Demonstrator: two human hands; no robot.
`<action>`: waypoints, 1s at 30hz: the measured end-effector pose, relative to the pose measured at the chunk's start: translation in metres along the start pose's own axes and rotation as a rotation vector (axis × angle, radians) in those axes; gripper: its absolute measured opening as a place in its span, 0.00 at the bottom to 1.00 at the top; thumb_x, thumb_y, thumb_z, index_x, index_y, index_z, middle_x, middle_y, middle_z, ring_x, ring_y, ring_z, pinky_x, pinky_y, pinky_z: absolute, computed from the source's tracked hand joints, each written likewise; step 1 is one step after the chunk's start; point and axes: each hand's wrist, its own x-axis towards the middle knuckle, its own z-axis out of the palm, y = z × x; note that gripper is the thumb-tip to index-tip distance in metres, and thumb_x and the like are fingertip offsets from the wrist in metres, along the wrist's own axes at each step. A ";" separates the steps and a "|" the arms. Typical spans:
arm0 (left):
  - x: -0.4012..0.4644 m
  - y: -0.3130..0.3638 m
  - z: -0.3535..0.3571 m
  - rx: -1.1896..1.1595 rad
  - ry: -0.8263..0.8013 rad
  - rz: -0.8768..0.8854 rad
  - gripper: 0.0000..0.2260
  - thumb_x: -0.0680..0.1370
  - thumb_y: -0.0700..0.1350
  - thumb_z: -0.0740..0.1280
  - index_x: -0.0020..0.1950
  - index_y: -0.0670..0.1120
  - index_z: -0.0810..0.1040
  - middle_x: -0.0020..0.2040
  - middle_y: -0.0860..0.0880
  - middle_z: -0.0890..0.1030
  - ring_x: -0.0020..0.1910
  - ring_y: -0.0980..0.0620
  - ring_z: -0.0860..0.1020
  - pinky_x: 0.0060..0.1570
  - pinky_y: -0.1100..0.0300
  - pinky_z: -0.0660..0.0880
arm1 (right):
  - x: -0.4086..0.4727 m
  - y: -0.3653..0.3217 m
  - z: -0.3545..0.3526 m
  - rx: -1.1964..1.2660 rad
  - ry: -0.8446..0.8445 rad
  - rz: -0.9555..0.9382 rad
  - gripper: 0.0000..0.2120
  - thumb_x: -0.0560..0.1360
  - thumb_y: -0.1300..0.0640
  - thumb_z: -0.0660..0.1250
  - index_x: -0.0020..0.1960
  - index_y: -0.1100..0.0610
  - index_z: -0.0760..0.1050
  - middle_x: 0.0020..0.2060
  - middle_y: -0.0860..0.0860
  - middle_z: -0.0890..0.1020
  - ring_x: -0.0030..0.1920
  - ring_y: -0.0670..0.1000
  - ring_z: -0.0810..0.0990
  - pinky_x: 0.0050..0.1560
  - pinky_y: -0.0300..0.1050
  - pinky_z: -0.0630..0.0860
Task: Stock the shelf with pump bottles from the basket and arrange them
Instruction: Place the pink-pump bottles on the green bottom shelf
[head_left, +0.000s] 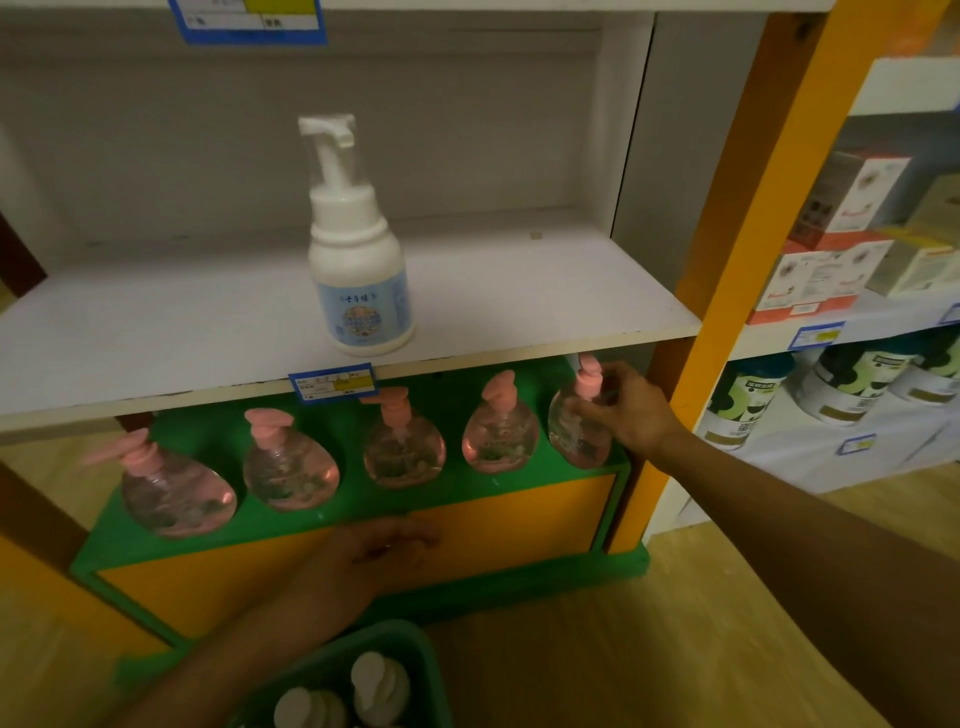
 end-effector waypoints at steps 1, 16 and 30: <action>-0.001 0.000 -0.001 0.002 0.005 0.008 0.33 0.46 0.75 0.70 0.46 0.62 0.83 0.52 0.61 0.83 0.54 0.58 0.80 0.50 0.66 0.75 | 0.000 0.001 -0.001 -0.013 -0.006 -0.007 0.28 0.69 0.49 0.74 0.65 0.57 0.69 0.57 0.55 0.79 0.53 0.53 0.77 0.53 0.53 0.79; -0.008 -0.001 -0.001 0.207 -0.057 0.058 0.25 0.62 0.73 0.64 0.55 0.65 0.79 0.56 0.66 0.79 0.57 0.59 0.79 0.62 0.52 0.73 | 0.012 -0.012 0.009 -0.307 0.010 0.192 0.20 0.69 0.39 0.70 0.42 0.56 0.74 0.36 0.53 0.79 0.36 0.51 0.78 0.32 0.42 0.72; -0.016 -0.003 0.016 0.074 0.029 -0.049 0.09 0.68 0.59 0.69 0.47 0.61 0.83 0.55 0.55 0.80 0.52 0.57 0.81 0.57 0.56 0.77 | 0.010 -0.002 0.022 -0.189 0.169 0.144 0.24 0.69 0.38 0.70 0.51 0.57 0.75 0.42 0.53 0.81 0.41 0.54 0.79 0.38 0.44 0.73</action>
